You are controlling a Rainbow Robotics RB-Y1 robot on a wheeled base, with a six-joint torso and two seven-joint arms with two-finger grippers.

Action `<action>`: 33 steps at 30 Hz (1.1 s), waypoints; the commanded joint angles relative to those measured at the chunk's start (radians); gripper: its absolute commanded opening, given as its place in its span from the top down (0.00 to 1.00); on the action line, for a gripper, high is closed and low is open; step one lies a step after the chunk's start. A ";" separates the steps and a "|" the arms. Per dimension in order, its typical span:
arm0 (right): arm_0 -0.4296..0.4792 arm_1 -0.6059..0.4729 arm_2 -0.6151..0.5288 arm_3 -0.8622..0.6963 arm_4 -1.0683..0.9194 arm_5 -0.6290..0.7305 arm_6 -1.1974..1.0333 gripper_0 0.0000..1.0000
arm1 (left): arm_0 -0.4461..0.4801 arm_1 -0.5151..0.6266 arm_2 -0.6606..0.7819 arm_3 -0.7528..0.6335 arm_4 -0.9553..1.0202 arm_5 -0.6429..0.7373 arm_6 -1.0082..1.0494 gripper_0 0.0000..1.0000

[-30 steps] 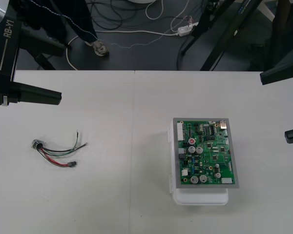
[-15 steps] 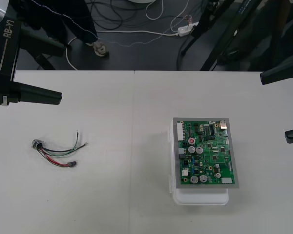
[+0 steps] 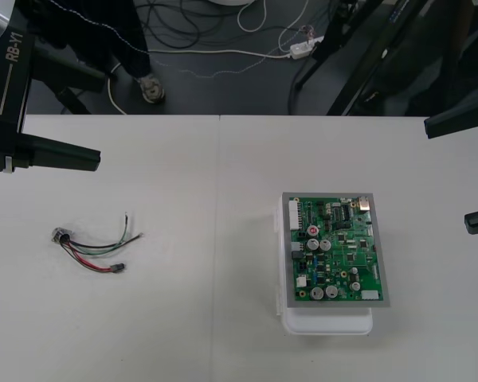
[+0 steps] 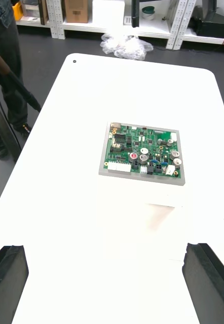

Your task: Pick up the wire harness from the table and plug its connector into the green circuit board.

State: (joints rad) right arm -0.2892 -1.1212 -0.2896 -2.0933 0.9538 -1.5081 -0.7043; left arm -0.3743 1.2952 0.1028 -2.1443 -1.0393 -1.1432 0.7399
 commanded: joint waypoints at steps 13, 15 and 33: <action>0.002 -0.019 -0.033 -0.005 -0.003 0.008 0.016 0.00 | -0.005 0.021 -0.006 0.000 0.015 0.051 -0.053 0.10; 0.002 -0.019 -0.033 -0.005 -0.003 0.008 0.016 0.00 | -0.005 0.021 -0.006 0.000 0.015 0.051 -0.053 0.10; 0.002 -0.019 -0.033 -0.005 -0.003 0.008 0.016 0.00 | -0.005 0.021 -0.006 0.000 0.015 0.051 -0.053 0.10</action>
State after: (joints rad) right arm -0.2892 -1.1212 -0.2896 -2.0933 0.9538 -1.5081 -0.7043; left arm -0.3743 1.2952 0.1028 -2.1443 -1.0393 -1.1432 0.7399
